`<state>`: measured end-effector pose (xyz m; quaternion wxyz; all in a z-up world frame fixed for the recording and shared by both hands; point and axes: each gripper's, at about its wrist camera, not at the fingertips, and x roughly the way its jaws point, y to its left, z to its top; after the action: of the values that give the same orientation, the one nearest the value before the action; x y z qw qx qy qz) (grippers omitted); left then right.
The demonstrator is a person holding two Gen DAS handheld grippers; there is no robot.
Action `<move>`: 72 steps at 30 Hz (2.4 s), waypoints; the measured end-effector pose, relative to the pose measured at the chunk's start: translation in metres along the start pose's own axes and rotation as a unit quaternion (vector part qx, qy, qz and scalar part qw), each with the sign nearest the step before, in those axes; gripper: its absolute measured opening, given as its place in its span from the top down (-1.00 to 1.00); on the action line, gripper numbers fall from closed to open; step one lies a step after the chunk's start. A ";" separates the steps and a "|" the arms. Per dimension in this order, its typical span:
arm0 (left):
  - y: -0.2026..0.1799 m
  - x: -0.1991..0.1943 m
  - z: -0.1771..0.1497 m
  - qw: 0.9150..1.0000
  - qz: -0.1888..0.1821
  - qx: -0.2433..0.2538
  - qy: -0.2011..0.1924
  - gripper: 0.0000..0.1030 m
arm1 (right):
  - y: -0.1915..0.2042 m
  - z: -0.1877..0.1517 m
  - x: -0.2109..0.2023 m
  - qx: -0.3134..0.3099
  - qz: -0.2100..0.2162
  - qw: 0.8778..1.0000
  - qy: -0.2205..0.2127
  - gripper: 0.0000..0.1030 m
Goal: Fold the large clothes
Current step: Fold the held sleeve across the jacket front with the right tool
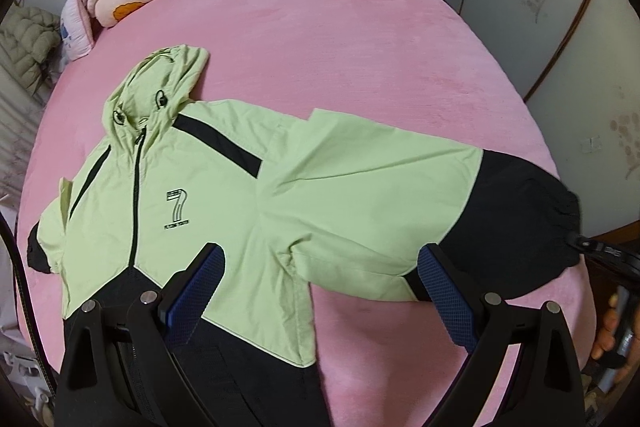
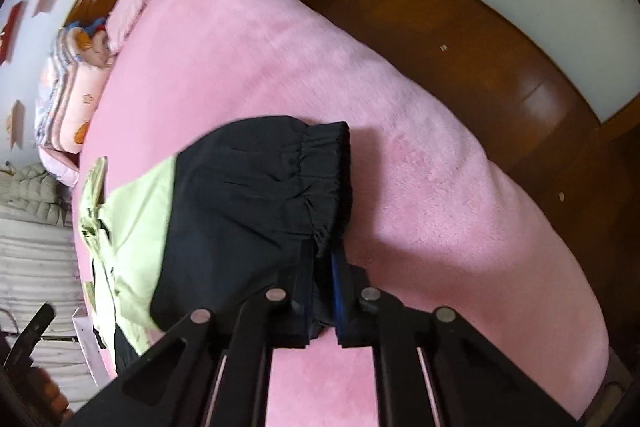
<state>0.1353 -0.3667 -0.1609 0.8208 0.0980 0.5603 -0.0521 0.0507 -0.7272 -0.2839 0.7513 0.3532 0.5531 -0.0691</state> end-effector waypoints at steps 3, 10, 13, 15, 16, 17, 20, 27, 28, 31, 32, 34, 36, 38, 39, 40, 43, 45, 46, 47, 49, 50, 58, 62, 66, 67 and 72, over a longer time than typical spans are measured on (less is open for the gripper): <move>0.006 -0.003 0.000 1.000 0.007 -0.006 -0.003 -0.87 | 0.019 -0.003 -0.020 -0.016 0.024 0.999 -0.019 0.87; 0.038 -0.016 -0.010 0.999 0.023 -0.018 -0.015 -0.87 | 0.093 -0.012 -0.074 -0.100 0.083 0.990 -0.063 0.89; 0.070 -0.023 -0.020 0.999 0.029 -0.035 -0.015 -0.87 | 0.139 -0.022 -0.097 -0.150 0.097 0.980 -0.084 0.89; 0.093 -0.029 -0.027 0.998 0.031 -0.049 -0.018 -0.87 | 0.166 -0.030 -0.111 -0.173 0.109 0.974 -0.097 0.89; 0.111 -0.033 -0.034 0.998 0.033 -0.059 -0.020 -0.87 | 0.181 -0.035 -0.117 -0.185 0.117 0.970 -0.103 0.89; 0.125 -0.036 -0.039 0.997 0.035 -0.068 -0.022 -0.87 | 0.197 -0.039 -0.123 -0.199 0.120 0.967 -0.109 0.89; 0.179 -0.047 -0.059 0.993 0.034 -0.107 -0.029 -0.87 | 0.241 -0.053 -0.131 -0.229 0.126 0.958 -0.118 0.89; 0.316 -0.060 -0.103 0.982 0.024 -0.178 -0.056 -0.87 | 0.399 -0.105 -0.119 -0.335 0.144 0.923 -0.120 0.89; 0.342 -0.060 -0.110 0.982 0.022 -0.180 -0.058 -0.87 | 0.426 -0.116 -0.112 -0.348 0.149 0.918 -0.117 0.89; 0.396 -0.056 -0.122 0.981 0.018 -0.180 -0.067 -0.87 | 0.499 -0.150 -0.086 -0.379 0.168 0.904 -0.107 0.89; 0.413 -0.053 -0.126 0.981 0.017 -0.179 -0.070 -0.87 | 0.529 -0.165 -0.070 -0.391 0.175 0.898 -0.103 0.89; 0.449 -0.040 -0.132 0.982 0.017 -0.175 -0.071 -0.87 | 0.577 -0.195 -0.036 -0.409 0.182 0.890 -0.086 0.88; 0.475 -0.023 -0.136 0.983 0.017 -0.172 -0.063 -0.87 | 0.611 -0.219 0.005 -0.424 0.171 0.887 -0.068 0.81; 0.502 0.000 -0.139 0.984 0.017 -0.174 -0.043 -0.87 | 0.633 -0.241 0.052 -0.428 0.145 0.891 -0.041 0.67; 0.513 0.012 -0.139 0.984 0.014 -0.176 -0.034 -0.87 | 0.640 -0.251 0.083 -0.421 0.136 0.897 -0.007 0.59; 0.526 0.027 -0.141 0.983 0.007 -0.180 -0.022 -0.87 | 0.639 -0.257 0.103 -0.411 0.126 0.903 0.017 0.57; 0.542 0.057 -0.139 0.980 -0.024 -0.197 -0.002 -0.87 | 0.616 -0.263 0.132 -0.372 0.094 0.921 0.061 0.56; 0.546 0.072 -0.135 0.977 -0.054 -0.206 0.002 -0.87 | 0.594 -0.260 0.133 -0.353 0.081 0.929 0.070 0.52; 0.545 0.080 -0.133 0.976 -0.069 -0.209 0.006 -0.87 | 0.584 -0.260 0.132 -0.348 0.071 0.932 0.072 0.51; 0.544 0.090 -0.130 0.973 -0.093 -0.210 0.007 -0.87 | 0.573 -0.259 0.130 -0.344 0.058 0.934 0.073 0.50; 0.537 0.110 -0.123 0.969 -0.129 -0.209 0.011 -0.84 | 0.550 -0.254 0.127 -0.335 0.034 0.939 0.074 0.50; 0.533 0.117 -0.121 0.968 -0.139 -0.206 0.015 -0.73 | 0.537 -0.251 0.125 -0.325 0.023 0.942 0.075 0.50; 0.503 0.175 -0.092 0.977 -0.154 -0.142 0.037 -0.29 | 0.485 -0.235 0.129 -0.258 0.010 0.963 0.070 0.50; 0.499 0.193 -0.075 0.981 -0.140 -0.128 0.040 -0.29 | 0.476 -0.232 0.135 -0.256 0.009 0.964 0.073 0.50; 0.487 0.207 -0.061 0.987 -0.118 -0.103 0.040 -0.24 | 0.467 -0.225 0.143 -0.258 0.000 0.963 0.072 0.50; 0.481 0.208 -0.058 0.989 -0.113 -0.093 0.040 0.14 | 0.464 -0.223 0.145 -0.255 -0.001 0.964 0.072 0.50; 0.462 0.192 -0.040 0.995 -0.073 -0.062 0.026 0.47 | 0.446 -0.206 0.141 -0.248 -0.024 0.967 0.054 0.50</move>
<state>0.2598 0.0976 -0.3066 0.8042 0.0072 0.5896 -0.0747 0.1634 -0.2313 -0.2340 0.7827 0.1452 0.6010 0.0714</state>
